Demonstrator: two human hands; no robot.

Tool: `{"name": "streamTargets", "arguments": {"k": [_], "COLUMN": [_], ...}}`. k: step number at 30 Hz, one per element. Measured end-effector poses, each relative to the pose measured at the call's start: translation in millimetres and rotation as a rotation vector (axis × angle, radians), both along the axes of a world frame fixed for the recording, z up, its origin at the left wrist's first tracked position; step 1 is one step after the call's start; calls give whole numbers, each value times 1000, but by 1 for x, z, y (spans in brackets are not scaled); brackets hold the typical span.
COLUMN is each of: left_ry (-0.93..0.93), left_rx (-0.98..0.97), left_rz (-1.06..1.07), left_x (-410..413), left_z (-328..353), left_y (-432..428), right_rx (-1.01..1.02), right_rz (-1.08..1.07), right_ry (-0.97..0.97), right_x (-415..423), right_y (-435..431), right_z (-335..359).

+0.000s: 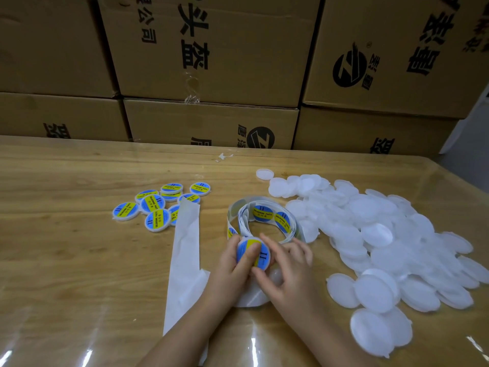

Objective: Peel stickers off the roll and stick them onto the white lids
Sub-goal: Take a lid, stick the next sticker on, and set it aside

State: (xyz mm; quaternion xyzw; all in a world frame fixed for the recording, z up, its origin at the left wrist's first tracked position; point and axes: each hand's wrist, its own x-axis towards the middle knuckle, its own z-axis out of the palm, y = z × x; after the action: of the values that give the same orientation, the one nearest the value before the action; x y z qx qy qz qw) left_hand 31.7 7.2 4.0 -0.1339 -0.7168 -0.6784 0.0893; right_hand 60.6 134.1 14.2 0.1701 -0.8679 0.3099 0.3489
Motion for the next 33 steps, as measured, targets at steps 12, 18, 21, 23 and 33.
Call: {"name": "streamTargets", "arguments": {"k": [12, 18, 21, 23, 33], "left_ry": [75, 147, 215, 237, 108], "left_rx": [-101, -226, -310, -353, -109], "left_rz": [70, 35, 14, 3, 49], "left_x": [0, 6, 9, 9, 2], "left_z": [-2, 3, 4, 3, 2], "left_y": [-2, -3, -3, -3, -4], "right_rx": [-22, -77, -132, -142, -68], "right_rz": [12, 20, 3, -20, 11], "right_ry": [-85, -53, -25, 1, -46], "right_x": [4, 4, 4, 4, 2], "right_y": [0, 3, 4, 5, -3], "right_z": [3, 0, -1, -2, -3]}}
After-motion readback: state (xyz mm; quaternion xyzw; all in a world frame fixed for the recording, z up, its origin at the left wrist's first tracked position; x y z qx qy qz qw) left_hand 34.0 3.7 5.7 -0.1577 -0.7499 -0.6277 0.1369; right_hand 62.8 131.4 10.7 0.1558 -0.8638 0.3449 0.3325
